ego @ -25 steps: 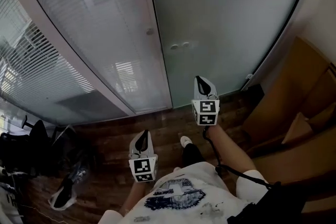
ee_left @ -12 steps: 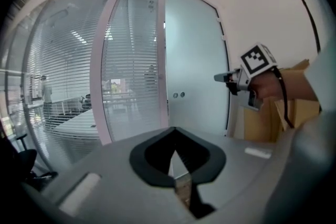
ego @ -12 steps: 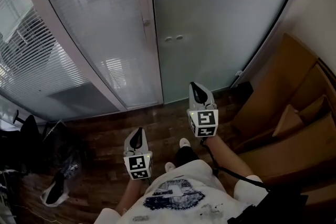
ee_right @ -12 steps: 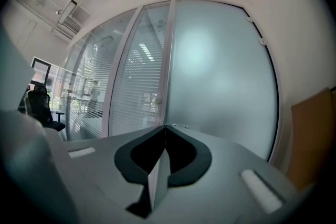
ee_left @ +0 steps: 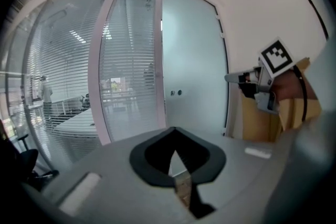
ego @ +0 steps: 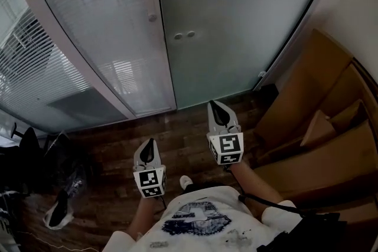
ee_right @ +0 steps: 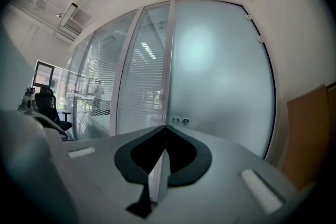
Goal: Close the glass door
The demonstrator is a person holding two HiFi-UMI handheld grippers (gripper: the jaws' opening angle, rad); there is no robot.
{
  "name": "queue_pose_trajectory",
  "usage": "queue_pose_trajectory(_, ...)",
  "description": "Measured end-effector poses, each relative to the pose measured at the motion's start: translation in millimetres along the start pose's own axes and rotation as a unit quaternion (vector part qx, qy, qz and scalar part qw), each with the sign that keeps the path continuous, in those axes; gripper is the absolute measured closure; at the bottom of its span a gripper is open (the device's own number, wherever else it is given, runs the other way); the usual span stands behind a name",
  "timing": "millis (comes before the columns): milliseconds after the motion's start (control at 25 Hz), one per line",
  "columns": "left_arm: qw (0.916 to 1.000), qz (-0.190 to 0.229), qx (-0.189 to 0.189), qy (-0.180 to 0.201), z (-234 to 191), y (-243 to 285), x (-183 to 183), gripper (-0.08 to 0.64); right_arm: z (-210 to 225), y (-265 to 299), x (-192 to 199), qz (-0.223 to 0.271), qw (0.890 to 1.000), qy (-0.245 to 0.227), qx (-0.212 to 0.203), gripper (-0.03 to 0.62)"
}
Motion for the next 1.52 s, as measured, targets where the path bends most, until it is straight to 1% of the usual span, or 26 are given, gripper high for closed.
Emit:
queue_pose_trajectory(240,0.9996,-0.020,0.019,0.008,45.2,2.9,-0.1,0.558,29.2,-38.7,25.1,-0.032,0.999,0.010,0.003,0.584)
queue_pose_trajectory(360,0.9992,-0.021,0.027,0.022,69.9,2.6,-1.2,0.558,43.0,-61.4,33.3,-0.042,0.999,0.005,0.002,0.584)
queue_pose_trajectory(480,0.9990,-0.022,0.031,0.024,97.5,-5.9,-6.1,0.558,53.1,-86.8,43.5,-0.047,0.999,0.009,-0.014,0.584)
queue_pose_trajectory(600,0.9988,-0.014,0.025,0.040,119.5,-14.9,1.7,0.558,62.3,-110.5,47.8,-0.046,0.998,0.016,-0.029,0.584)
queue_pose_trajectory(680,0.9988,-0.011,0.021,0.042,131.2,-21.2,4.5,0.558,67.7,-123.3,48.1,-0.045,0.998,0.017,-0.039,0.584)
queue_pose_trajectory(800,0.9991,-0.015,0.009,0.040,144.2,-35.7,5.8,0.558,76.5,-142.1,54.4,-0.040,0.998,0.016,-0.047,0.584)
queue_pose_trajectory(960,0.9989,-0.012,-0.008,0.044,160.9,-52.7,4.0,0.558,91.3,-164.8,60.7,-0.036,0.997,0.030,-0.058,0.584)
queue_pose_trajectory(1080,0.9988,-0.019,-0.018,0.042,174.6,-64.8,1.7,0.558,101.4,-180.0,64.5,-0.031,0.997,0.036,-0.062,0.586)
queue_pose_trajectory(1280,0.9986,0.001,-0.016,0.051,192.2,-72.4,-6.2,0.558,109.9,-194.5,68.3,-0.027,0.997,0.028,-0.063,0.586)
queue_pose_trajectory(1480,0.9983,-0.006,-0.020,0.055,192.6,-80.8,-8.7,0.558,105.9,-197.3,77.2,-0.041,0.994,0.059,-0.088,0.584)
queue_pose_trajectory(1520,0.9983,-0.008,-0.020,0.055,190.5,-82.7,-8.1,0.558,102.2,-197.2,77.5,-0.041,0.993,0.059,-0.091,0.584)
Point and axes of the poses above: the fingertips, and each gripper's own axes: y forward along the fingers, z to its right, x out of its underside, the point moved 7 cm from there along -y, backward along the fingers, and after that the axes turned 3 degrees about -z, right-handed, at the moved point
